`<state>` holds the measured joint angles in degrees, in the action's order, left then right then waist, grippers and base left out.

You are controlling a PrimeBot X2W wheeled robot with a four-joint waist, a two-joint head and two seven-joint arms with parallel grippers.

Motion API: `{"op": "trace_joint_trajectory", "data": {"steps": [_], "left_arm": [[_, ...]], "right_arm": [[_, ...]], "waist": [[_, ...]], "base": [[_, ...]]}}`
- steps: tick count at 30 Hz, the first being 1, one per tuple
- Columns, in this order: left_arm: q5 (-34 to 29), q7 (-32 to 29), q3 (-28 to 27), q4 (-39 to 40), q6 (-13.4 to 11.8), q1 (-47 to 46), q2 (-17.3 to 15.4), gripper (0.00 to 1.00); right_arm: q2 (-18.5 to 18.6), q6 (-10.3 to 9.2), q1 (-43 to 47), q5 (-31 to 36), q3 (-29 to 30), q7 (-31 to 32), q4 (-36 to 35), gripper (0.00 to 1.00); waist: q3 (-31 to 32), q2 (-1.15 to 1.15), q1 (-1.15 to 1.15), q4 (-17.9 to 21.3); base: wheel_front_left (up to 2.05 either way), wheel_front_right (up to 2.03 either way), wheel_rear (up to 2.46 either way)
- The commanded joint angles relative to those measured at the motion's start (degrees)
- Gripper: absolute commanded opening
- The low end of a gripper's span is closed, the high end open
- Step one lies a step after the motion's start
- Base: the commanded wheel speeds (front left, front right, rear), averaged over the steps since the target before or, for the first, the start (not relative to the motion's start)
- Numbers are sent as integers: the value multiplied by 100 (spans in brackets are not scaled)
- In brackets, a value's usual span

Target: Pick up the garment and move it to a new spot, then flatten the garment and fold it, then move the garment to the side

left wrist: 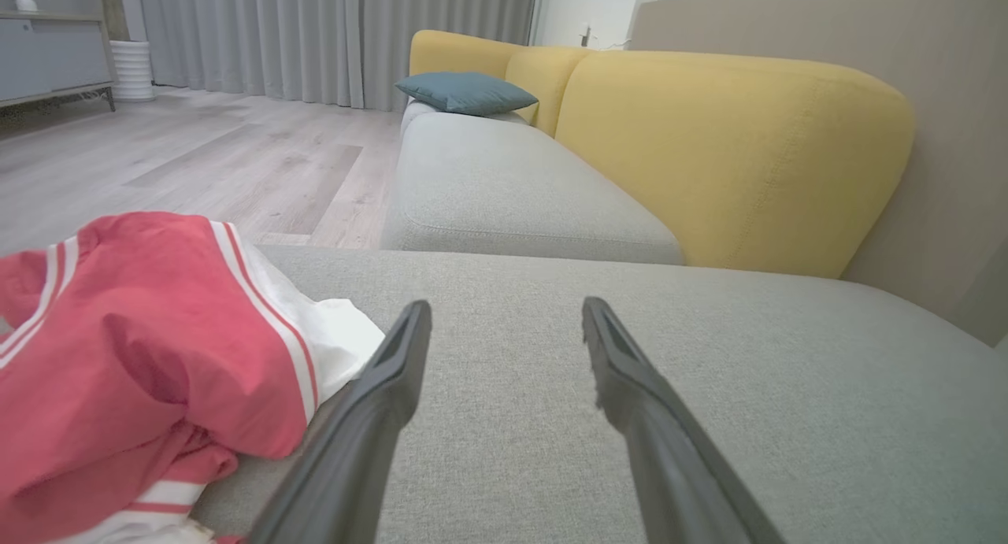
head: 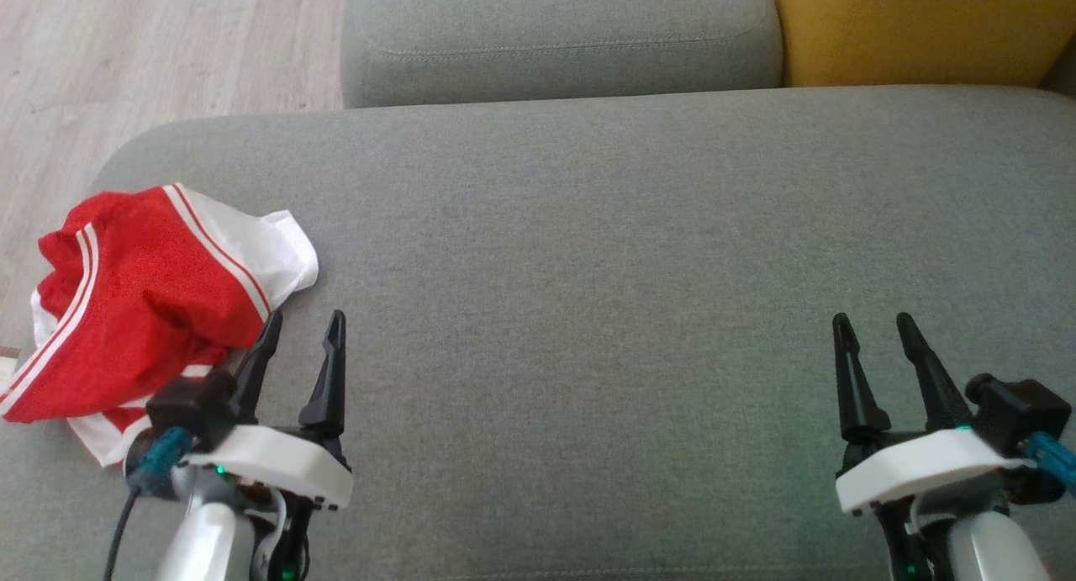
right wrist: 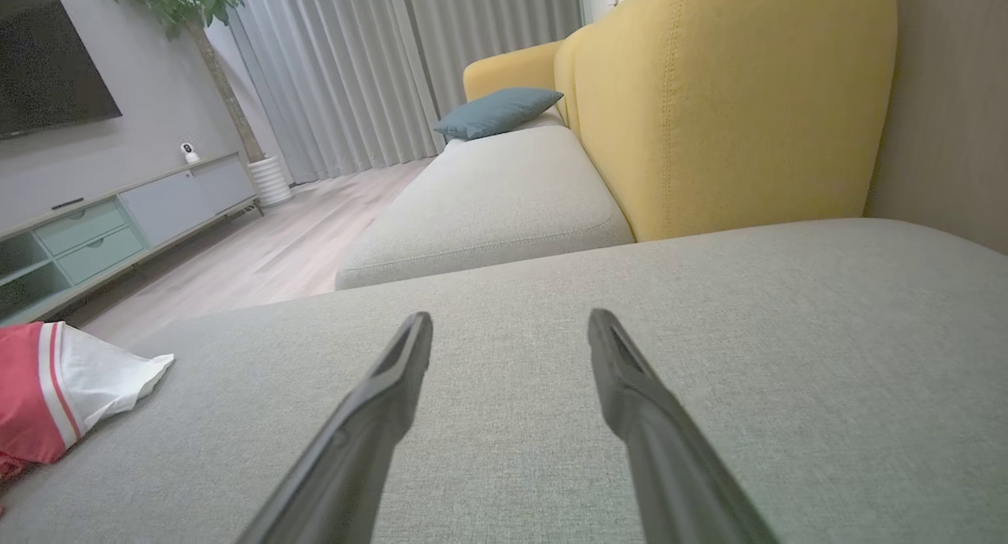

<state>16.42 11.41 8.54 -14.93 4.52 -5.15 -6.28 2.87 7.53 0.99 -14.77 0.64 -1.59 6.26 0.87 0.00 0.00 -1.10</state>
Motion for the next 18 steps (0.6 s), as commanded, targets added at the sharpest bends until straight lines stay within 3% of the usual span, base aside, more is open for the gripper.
{"op": "trace_joint_trajectory", "data": {"steps": [1,14,18], "left_arm": [[-197,105,-144,165,-31,-314,-103,100],[-958,340,-229,63,-83,-247,-12,100],[-972,359,-274,25,-72,-240,31,100]], "right_arm": [[41,-4,-123,195,-135,-97,-237,100],[12,-4,-61,947,-173,-236,-249,100],[6,-4,-63,917,-152,-257,-211,100]], "waist": [[1,0,0,0],[14,0,0,-46],[11,0,0,-51]], "base": [[0,0,0],[0,0,0],[0,0,0]]}}
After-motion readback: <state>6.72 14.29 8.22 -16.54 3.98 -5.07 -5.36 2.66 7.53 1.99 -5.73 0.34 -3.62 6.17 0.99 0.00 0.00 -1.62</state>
